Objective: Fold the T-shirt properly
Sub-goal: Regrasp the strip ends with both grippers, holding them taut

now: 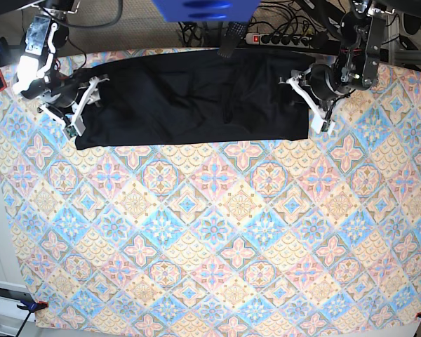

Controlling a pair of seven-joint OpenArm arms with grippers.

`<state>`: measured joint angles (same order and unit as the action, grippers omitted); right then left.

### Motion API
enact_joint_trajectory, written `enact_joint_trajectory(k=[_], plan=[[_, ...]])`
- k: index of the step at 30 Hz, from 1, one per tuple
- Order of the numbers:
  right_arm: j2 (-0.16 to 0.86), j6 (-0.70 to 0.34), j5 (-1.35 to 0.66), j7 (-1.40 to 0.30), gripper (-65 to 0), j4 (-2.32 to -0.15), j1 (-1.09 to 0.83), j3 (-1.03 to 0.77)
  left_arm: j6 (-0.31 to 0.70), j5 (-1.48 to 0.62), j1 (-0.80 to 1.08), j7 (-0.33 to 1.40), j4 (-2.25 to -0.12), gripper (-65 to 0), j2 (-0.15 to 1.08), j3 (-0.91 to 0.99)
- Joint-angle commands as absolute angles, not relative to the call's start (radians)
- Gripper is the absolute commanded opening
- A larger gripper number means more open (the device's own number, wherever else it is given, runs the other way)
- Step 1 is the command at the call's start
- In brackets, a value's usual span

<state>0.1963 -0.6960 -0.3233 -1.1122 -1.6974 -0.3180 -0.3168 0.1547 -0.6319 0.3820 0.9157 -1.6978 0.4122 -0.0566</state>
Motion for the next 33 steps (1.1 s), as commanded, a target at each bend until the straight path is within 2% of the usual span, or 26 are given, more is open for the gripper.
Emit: enact_joint_trajectory(k=[1,14,19,22,28,33], plan=[[0.206,-0.698,-0.338,-1.104,-31.2,-1.696,-0.305,-0.323,0.159,-0.641,0.381,0.908,-1.713,-38.4,0.424,-0.044],[0.206,-0.698,-0.338,-1.101,-31.1,-1.500,-0.199,-0.343,0.162,-0.641,0.386,0.908,-1.713,-38.4,0.423,-0.019],[0.209,-0.698,-0.340,-1.095,-24.5,-1.426,-0.199,-0.348,0.163,-0.642,0.386,0.908,-1.713,-38.4,0.423,-0.019],[0.209,-0.698,-0.340,-1.050,-22.0,-1.414,-0.199,-0.344,0.163,-0.642,0.386,0.908,-1.713,-38.4,0.423,-0.019],[0.213,-0.698,-0.340,-1.030,-22.1,-1.423,-0.199,-0.352,0.163,-0.642,0.386,0.908,-1.713,-38.4,0.423,-0.019],[0.225,-0.698,-0.340,-1.036,-22.1,-1.440,-0.199,-0.446,0.163,-0.642,0.386,0.908,-1.713,-38.4,0.423,-0.019]])
